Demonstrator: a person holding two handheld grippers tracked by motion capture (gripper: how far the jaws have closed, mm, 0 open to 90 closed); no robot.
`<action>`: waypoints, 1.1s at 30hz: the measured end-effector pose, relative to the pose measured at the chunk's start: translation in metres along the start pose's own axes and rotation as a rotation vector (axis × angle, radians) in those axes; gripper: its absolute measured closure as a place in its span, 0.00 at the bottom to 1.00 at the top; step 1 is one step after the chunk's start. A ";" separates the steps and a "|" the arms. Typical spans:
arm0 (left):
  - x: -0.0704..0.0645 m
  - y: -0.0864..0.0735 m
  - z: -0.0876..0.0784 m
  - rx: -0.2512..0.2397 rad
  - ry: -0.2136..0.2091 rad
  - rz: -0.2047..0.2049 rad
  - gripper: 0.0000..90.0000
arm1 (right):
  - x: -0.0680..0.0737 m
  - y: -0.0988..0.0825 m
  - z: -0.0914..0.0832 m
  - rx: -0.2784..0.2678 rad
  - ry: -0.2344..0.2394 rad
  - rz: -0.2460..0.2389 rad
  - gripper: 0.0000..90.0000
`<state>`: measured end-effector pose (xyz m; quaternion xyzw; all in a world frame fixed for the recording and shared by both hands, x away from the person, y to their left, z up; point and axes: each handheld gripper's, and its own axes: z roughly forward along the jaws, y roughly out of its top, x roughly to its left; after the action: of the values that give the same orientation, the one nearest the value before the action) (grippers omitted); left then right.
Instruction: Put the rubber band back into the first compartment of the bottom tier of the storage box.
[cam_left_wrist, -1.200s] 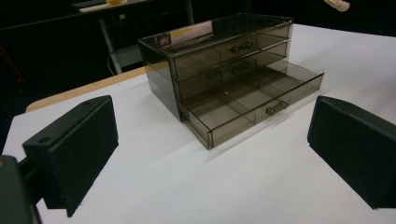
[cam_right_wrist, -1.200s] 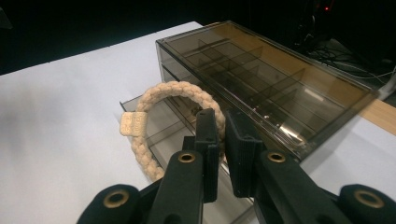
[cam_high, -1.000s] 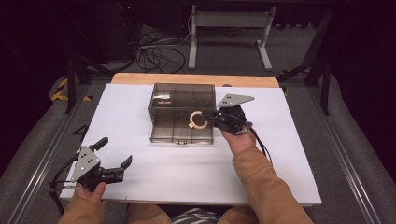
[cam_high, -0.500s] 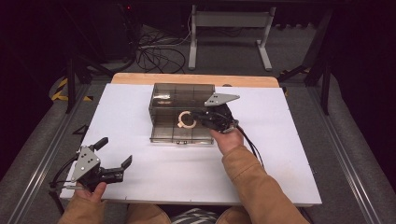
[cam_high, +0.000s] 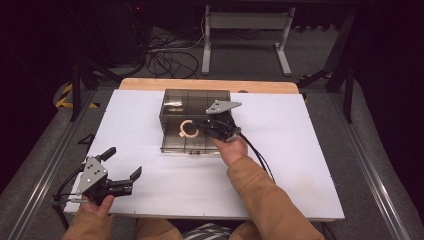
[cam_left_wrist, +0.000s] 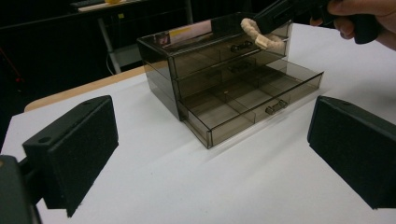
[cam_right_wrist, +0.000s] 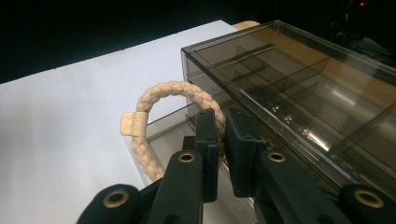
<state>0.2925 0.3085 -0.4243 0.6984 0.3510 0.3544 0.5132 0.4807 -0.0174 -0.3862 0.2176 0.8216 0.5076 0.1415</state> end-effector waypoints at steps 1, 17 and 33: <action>0.000 0.000 0.000 0.000 0.000 -0.001 0.03 | 0.000 0.000 0.000 0.000 0.000 0.000 0.94; 0.000 0.000 0.000 0.000 -0.003 0.000 0.03 | 0.007 -0.005 0.031 0.013 0.003 0.017 0.93; 0.000 0.000 0.000 -0.003 -0.004 0.001 0.03 | 0.018 -0.013 0.054 0.048 0.011 -0.009 0.93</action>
<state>0.2921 0.3084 -0.4241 0.6985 0.3493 0.3537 0.5147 0.4868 0.0278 -0.4222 0.2145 0.8352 0.4883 0.1338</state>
